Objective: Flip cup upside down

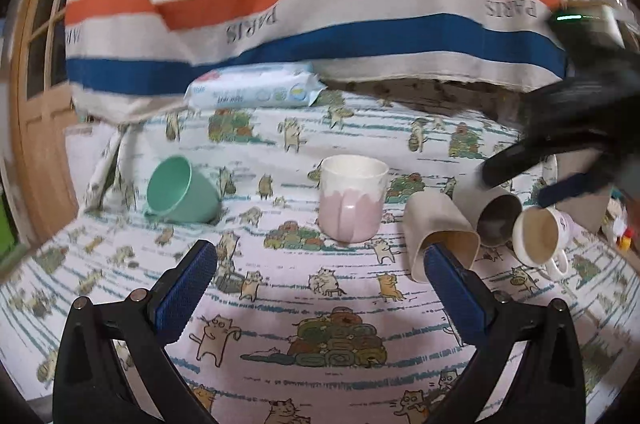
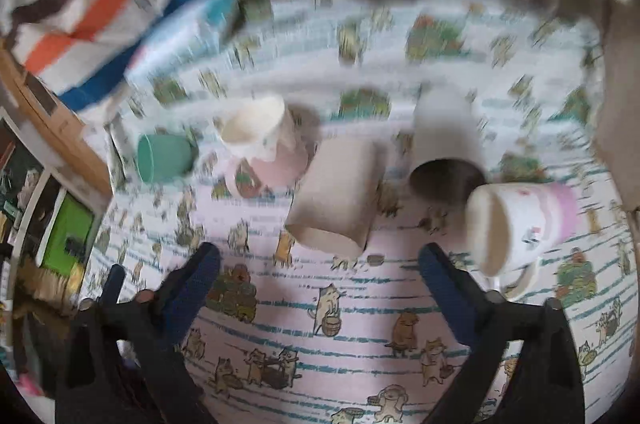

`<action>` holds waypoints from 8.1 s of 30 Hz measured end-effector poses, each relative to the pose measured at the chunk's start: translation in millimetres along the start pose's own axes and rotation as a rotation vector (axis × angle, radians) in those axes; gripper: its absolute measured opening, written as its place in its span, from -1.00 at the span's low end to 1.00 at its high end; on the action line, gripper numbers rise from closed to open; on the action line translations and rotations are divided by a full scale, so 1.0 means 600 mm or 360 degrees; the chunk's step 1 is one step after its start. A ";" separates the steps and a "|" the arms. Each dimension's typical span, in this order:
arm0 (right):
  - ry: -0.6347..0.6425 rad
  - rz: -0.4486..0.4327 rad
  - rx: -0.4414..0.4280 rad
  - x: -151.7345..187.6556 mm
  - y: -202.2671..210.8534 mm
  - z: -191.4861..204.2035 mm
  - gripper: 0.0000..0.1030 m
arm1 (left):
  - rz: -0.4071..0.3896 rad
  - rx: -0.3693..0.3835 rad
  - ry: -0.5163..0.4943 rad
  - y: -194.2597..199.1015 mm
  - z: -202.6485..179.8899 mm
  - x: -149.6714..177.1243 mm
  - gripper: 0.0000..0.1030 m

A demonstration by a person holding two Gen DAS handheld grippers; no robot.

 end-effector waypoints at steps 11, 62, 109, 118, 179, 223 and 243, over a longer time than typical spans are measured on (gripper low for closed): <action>-0.0114 0.0398 0.0277 -0.053 -0.116 -0.034 0.69 | 0.0048 -0.0058 0.0036 -0.012 0.012 0.002 0.99; -0.0069 0.0020 -0.0082 0.097 -0.036 -0.026 0.39 | -0.0005 -0.0220 0.0050 0.000 0.031 0.001 0.99; 0.0295 -0.1295 0.0430 0.149 0.158 -0.172 0.99 | -0.0001 -0.0184 -0.0136 0.045 -0.040 -0.035 0.99; 0.0167 -0.1322 0.0555 0.148 0.168 -0.201 0.99 | 0.0246 0.0058 -0.0083 0.031 -0.115 -0.078 0.99; 0.0212 -0.1318 0.0505 0.153 0.168 -0.190 0.99 | 0.0545 0.0091 0.0059 -0.042 -0.182 -0.019 0.28; 0.0324 -0.1281 0.0439 0.154 0.156 -0.167 0.99 | -0.0139 0.0200 -0.0028 0.085 -0.086 -0.088 0.99; 0.0439 -0.1281 0.0433 0.155 0.136 -0.099 0.99 | -0.0207 0.0154 -0.0110 0.056 -0.026 -0.027 0.99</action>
Point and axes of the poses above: each gripper's, at about its wrist camera, not at the fingertips, and y roughly against the way its jaws point, z to its left, x to its underside, the point moved 8 cm from there along -y, roughly the way its jaws point, and after that the axes turned 3 degrees about -x, right-handed, at the moved point
